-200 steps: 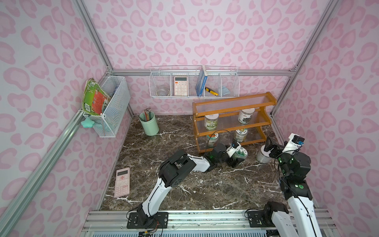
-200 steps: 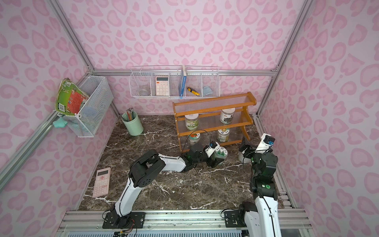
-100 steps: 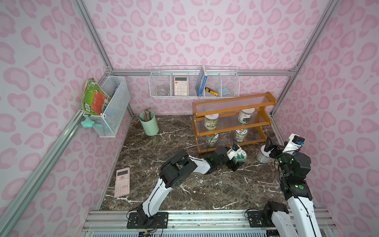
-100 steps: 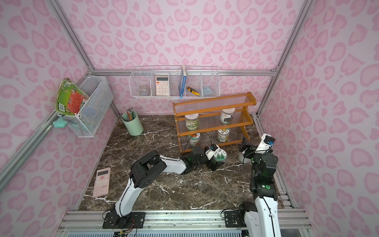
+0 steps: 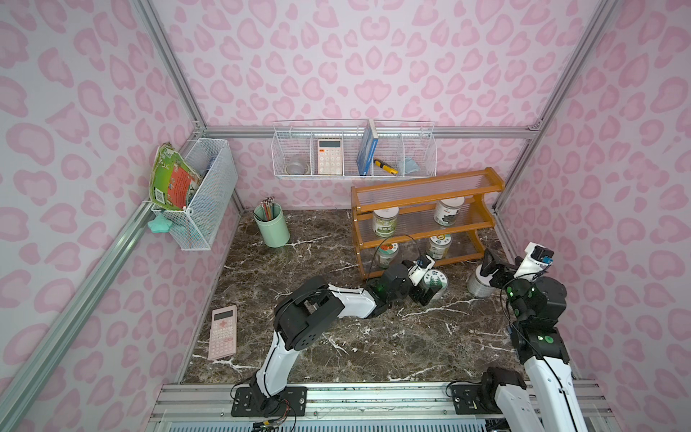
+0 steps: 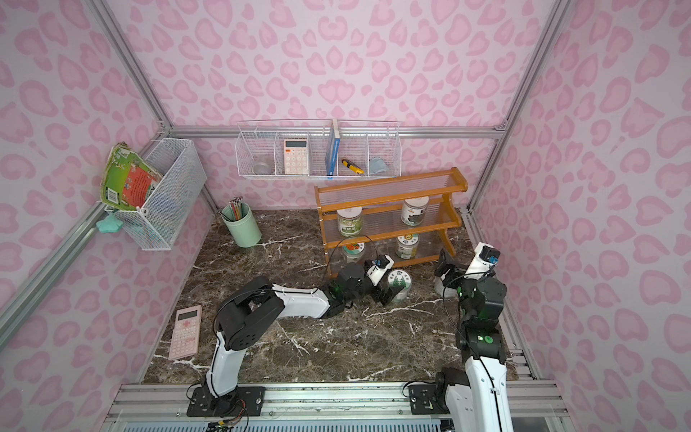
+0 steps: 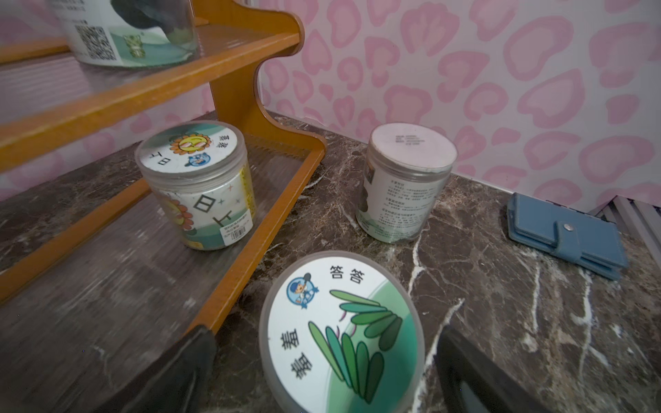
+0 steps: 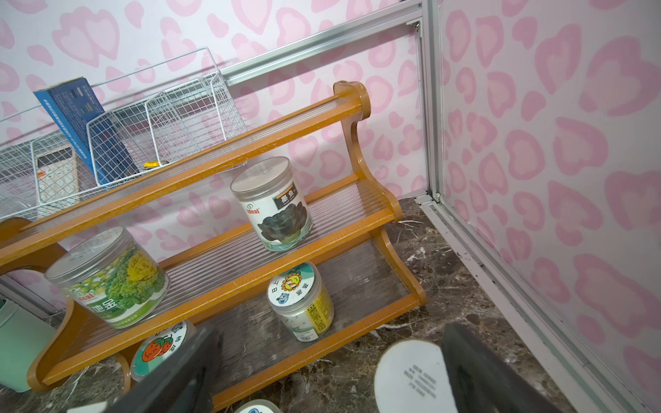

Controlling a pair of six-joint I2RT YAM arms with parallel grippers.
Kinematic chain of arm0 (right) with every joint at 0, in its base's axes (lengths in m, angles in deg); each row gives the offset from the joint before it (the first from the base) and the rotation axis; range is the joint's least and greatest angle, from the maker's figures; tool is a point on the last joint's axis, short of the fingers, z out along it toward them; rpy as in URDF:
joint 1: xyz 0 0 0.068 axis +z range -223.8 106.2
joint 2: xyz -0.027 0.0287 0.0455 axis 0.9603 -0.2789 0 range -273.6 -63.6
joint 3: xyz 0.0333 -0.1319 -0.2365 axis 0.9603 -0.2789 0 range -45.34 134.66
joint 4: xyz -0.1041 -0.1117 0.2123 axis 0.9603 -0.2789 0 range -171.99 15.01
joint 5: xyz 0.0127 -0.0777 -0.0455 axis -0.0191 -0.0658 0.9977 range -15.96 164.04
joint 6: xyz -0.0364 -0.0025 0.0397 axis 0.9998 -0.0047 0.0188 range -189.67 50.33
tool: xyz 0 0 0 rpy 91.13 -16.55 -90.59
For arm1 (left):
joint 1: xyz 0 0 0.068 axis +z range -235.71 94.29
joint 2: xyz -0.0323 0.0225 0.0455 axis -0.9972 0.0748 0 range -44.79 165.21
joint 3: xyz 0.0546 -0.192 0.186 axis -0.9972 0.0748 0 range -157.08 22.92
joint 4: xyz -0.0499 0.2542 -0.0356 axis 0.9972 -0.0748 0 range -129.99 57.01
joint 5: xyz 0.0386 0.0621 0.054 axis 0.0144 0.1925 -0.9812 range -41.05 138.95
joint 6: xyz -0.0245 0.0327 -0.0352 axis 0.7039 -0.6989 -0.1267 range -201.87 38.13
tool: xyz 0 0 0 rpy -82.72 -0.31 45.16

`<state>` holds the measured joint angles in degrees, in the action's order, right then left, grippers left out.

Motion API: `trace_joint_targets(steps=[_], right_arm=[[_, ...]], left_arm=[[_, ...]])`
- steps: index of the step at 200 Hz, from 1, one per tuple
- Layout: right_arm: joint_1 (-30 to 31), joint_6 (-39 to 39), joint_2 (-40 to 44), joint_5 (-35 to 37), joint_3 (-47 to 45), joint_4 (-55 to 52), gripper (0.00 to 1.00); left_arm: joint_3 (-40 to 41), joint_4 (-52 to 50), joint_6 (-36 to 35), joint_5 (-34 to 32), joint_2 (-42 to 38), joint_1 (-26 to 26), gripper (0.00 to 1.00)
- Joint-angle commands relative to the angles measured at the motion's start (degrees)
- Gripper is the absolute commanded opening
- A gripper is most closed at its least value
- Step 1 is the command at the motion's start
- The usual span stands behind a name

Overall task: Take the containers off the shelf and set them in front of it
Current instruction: 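Place the container at the center of the board, then pick up a container from the shelf.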

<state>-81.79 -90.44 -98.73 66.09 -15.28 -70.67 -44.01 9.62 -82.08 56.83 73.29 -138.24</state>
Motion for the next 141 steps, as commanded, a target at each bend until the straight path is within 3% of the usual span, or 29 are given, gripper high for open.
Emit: trace_joint_targets(steps=[1,32,63,108,141], right_arm=[[-0.01,-0.61,-0.24,-1.40,0.21,2.43,0.99],[-0.01,-0.82,-1.43,-4.40,0.19,3.51,0.99],[-0.01,-0.52,-4.15,-10.08,0.65,5.04,0.99],[0.08,-0.13,-5.82,-13.75,0.79,6.10,0.99],[0.08,0.16,-5.82,-14.39,1.05,5.89,0.99]], left_arm=[[1.46,-0.61,-0.48,-1.64,-3.72,-0.10,1.00],[1.22,-6.46,-1.60,-8.46,-9.62,-0.11,0.99],[-0.88,-13.30,-1.99,-19.72,-13.40,-0.11,0.99],[-6.09,-20.33,0.94,-44.78,-14.20,-0.11,0.99],[-5.49,-18.12,1.12,-51.23,-15.07,-0.11,0.99]])
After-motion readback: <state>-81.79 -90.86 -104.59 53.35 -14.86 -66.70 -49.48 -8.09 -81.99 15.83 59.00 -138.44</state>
